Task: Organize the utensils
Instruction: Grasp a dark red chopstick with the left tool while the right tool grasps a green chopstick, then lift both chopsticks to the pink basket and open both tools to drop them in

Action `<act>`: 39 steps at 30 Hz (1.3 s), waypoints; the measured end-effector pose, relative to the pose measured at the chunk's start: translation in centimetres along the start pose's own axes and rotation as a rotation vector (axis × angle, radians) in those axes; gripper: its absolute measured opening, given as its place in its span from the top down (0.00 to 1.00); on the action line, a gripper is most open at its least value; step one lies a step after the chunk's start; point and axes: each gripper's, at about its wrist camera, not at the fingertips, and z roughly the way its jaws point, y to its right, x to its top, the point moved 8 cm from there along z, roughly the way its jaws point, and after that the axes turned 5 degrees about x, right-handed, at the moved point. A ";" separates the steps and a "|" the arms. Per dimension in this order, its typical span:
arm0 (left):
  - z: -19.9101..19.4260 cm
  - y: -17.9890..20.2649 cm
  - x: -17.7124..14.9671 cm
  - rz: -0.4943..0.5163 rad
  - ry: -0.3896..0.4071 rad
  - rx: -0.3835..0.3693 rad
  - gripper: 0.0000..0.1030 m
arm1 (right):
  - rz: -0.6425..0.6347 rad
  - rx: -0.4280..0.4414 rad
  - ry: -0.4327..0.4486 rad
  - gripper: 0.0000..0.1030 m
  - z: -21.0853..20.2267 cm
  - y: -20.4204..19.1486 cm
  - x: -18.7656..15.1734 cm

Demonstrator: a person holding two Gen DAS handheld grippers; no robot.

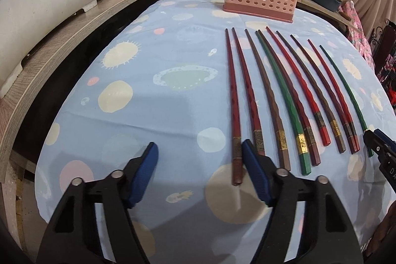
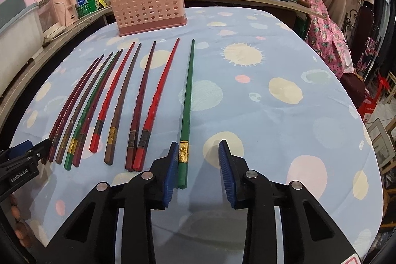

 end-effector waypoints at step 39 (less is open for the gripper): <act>-11.1 -3.1 15.2 -0.073 0.229 -0.105 0.93 | 0.049 0.127 0.258 0.93 -11.4 1.7 15.6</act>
